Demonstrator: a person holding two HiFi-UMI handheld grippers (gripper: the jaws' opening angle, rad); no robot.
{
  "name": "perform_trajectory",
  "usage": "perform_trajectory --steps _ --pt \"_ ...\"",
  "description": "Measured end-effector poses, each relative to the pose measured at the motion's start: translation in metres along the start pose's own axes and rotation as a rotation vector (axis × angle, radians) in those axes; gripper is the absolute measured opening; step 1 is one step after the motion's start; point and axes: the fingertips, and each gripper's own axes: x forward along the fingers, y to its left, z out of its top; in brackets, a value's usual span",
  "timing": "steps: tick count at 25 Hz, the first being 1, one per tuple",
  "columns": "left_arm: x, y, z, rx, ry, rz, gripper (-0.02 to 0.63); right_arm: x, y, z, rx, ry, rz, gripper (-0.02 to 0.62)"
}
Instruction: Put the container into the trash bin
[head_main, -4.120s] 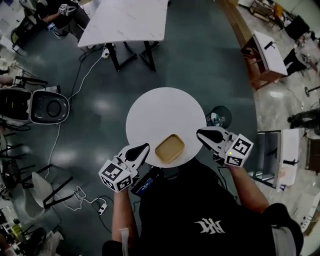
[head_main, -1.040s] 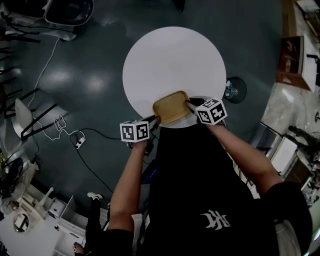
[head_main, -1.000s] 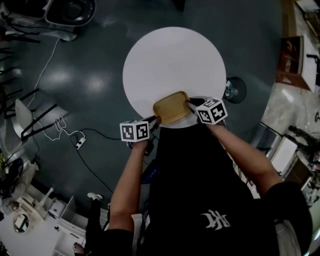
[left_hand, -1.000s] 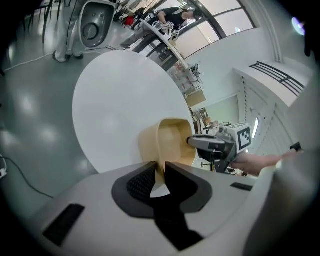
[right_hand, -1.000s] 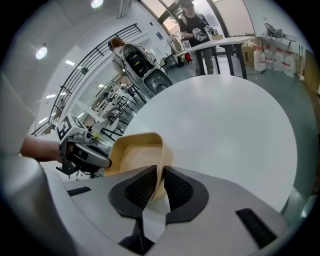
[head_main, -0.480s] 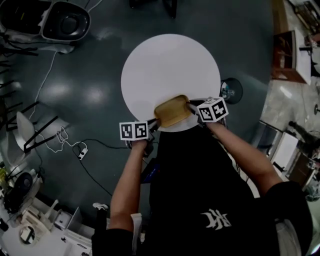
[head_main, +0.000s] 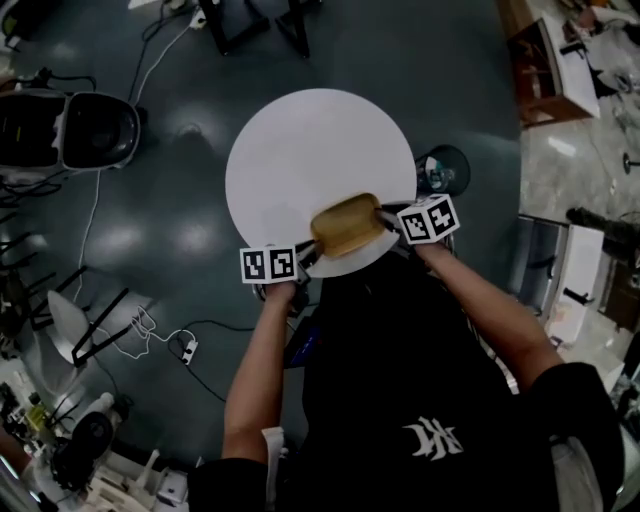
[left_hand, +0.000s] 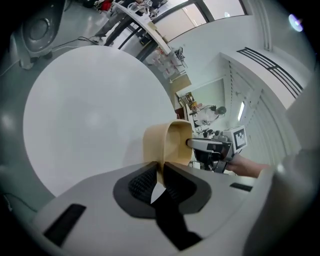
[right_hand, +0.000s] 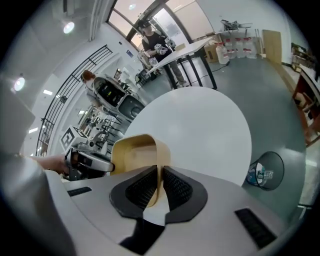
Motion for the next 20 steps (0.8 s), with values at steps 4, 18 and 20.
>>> perform_trajectory --steps 4,18,20 --pt "0.022 -0.020 0.004 0.035 0.042 -0.033 0.044 -0.025 -0.021 -0.003 0.044 -0.040 -0.029 0.060" --pt "0.097 -0.103 0.039 0.180 0.152 -0.076 0.044 -0.111 -0.098 -0.021 0.180 -0.188 -0.078 0.061" --pt "0.110 -0.119 0.045 0.193 0.155 -0.071 0.044 -0.126 -0.111 -0.020 0.183 -0.200 -0.078 0.061"
